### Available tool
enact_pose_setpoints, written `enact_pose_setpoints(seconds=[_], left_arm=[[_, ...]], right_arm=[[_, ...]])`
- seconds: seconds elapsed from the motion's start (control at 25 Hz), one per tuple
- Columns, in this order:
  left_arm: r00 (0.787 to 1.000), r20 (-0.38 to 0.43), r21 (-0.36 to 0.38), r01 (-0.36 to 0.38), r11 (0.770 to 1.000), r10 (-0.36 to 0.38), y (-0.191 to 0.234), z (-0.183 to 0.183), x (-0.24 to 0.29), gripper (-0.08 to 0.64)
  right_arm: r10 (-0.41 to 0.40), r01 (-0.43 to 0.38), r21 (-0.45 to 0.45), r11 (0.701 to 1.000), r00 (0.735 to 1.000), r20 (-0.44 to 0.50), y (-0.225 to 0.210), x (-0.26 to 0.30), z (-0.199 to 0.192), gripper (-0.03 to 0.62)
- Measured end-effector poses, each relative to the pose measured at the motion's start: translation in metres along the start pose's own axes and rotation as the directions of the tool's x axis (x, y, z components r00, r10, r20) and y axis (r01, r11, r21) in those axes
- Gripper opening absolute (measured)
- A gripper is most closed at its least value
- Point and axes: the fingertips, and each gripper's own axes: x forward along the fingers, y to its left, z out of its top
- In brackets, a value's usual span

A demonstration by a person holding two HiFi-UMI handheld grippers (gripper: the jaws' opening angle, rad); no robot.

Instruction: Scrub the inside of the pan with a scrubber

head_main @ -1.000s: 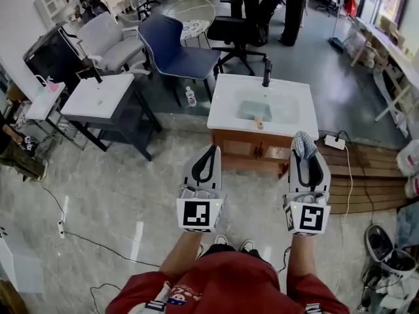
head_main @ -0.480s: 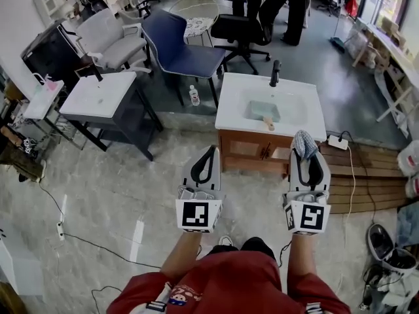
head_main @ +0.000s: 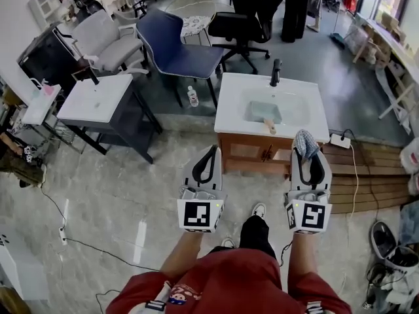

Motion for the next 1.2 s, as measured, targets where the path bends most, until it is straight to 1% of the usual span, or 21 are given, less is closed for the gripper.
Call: enact_pose_setpoints(seconds=[0.16, 0.2, 0.32, 0.36, 0.44, 0.52, 0.56, 0.64, 0.76, 0.88, 1.04, 1.2], left_arm=[[0.999, -0.035, 0.002, 0.004, 1.000, -0.004, -0.003, -0.006, 0.033, 0.012], [1.000, -0.027, 0.007, 0.004, 1.000, -0.004, -0.003, -0.005, 0.043, 0.012], [0.999, 0.050, 0.018, -0.002, 1.000, 0.001, -0.005, 0.001, 0.077, 0.012], [0.998, 0.058, 0.019, 0.000, 1.000, -0.001, -0.008, 0.002, 0.088, 0.012], [0.999, 0.044, 0.018, 0.006, 1.000, -0.007, -0.014, -0.001, 0.110, 0.012], [1.000, 0.008, 0.006, 0.011, 1.000, -0.011, -0.020, -0.005, 0.131, 0.012], [1.000, 0.010, 0.005, 0.010, 1.000, -0.010, -0.022, -0.005, 0.142, 0.012], [0.999, 0.040, 0.012, 0.006, 1.000, -0.007, -0.026, -0.002, 0.163, 0.012], [1.000, 0.000, 0.009, 0.007, 1.000, -0.007, -0.033, -0.004, 0.191, 0.012], [1.000, 0.020, 0.007, -0.004, 1.000, 0.004, -0.041, -0.001, 0.221, 0.012], [0.999, 0.052, 0.016, -0.014, 1.000, 0.013, -0.054, 0.003, 0.257, 0.012], [0.999, 0.028, 0.006, -0.022, 1.000, 0.022, -0.064, -0.002, 0.288, 0.012]], right_arm=[[-0.003, 0.003, 0.000, 1.000, 1.000, -0.003, -0.019, 0.027, -0.011, 0.179], [-0.003, 0.003, 0.000, 1.000, 1.000, -0.004, -0.024, 0.035, -0.013, 0.179], [-0.002, 0.002, 0.008, 1.000, 1.000, -0.010, -0.043, 0.059, -0.020, 0.179], [-0.003, 0.003, 0.007, 1.000, 1.000, -0.011, -0.050, 0.066, -0.022, 0.179], [-0.008, 0.008, 0.006, 1.000, 1.000, -0.011, -0.066, 0.081, -0.027, 0.179], [-0.009, 0.009, 0.008, 1.000, 1.000, -0.012, -0.081, 0.096, -0.032, 0.179], [-0.008, 0.008, 0.007, 1.000, 1.000, -0.013, -0.089, 0.104, -0.034, 0.179], [-0.004, 0.004, 0.005, 1.000, 1.000, -0.014, -0.103, 0.118, -0.038, 0.179], [0.000, 0.000, 0.008, 1.000, 1.000, -0.015, -0.123, 0.139, -0.042, 0.179], [-0.002, 0.003, 0.021, 1.000, 1.000, -0.017, -0.148, 0.159, -0.048, 0.179], [0.016, -0.015, 0.015, 1.000, 1.000, -0.009, -0.177, 0.184, -0.055, 0.179], [0.027, -0.027, 0.021, 0.999, 1.000, -0.004, -0.201, 0.206, -0.062, 0.179]])
